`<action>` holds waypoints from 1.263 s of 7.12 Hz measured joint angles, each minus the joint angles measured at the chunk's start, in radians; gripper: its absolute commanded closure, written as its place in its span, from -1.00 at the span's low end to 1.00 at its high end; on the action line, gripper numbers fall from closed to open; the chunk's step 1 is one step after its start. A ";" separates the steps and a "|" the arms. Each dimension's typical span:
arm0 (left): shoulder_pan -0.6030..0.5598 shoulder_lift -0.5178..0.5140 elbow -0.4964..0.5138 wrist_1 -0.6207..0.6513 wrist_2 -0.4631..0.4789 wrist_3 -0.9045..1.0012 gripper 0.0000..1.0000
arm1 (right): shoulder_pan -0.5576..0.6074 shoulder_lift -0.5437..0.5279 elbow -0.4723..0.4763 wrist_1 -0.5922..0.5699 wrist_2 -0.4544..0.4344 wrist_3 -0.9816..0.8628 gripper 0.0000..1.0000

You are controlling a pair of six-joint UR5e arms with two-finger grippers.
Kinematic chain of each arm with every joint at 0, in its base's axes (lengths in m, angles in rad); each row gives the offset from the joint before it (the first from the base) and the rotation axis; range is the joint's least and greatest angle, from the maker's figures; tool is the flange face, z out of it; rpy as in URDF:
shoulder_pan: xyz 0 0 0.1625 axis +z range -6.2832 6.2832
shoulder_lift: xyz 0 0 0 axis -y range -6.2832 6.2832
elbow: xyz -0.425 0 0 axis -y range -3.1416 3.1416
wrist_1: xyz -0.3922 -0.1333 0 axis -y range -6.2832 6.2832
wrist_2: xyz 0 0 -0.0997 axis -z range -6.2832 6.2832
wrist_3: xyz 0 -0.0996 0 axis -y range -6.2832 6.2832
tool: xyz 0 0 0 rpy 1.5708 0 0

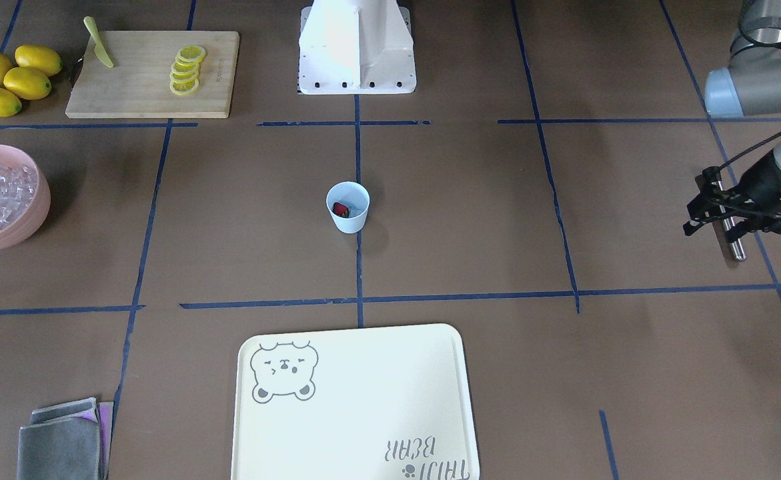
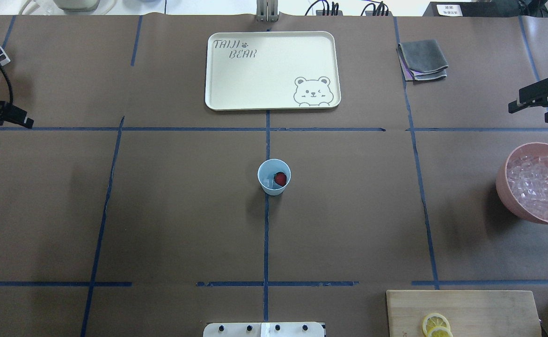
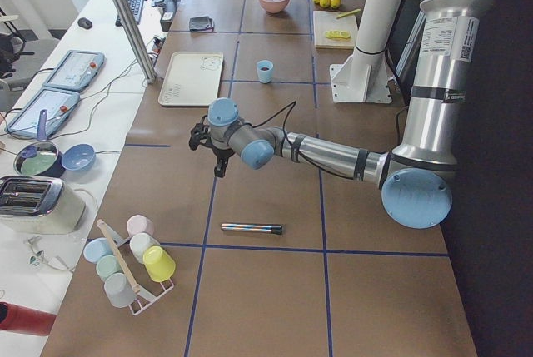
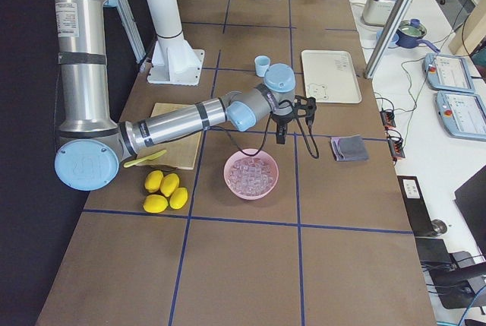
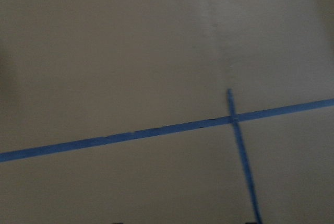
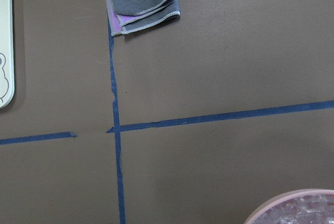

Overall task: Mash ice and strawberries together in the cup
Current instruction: 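Withdraw the left gripper to its side and grasp the steel muddler, then lift the steel muddler with the left gripper and carry it toward the cup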

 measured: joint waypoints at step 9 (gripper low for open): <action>-0.014 0.004 0.195 0.059 -0.006 -0.018 -0.71 | -0.007 0.011 -0.003 0.001 -0.013 -0.012 -1.00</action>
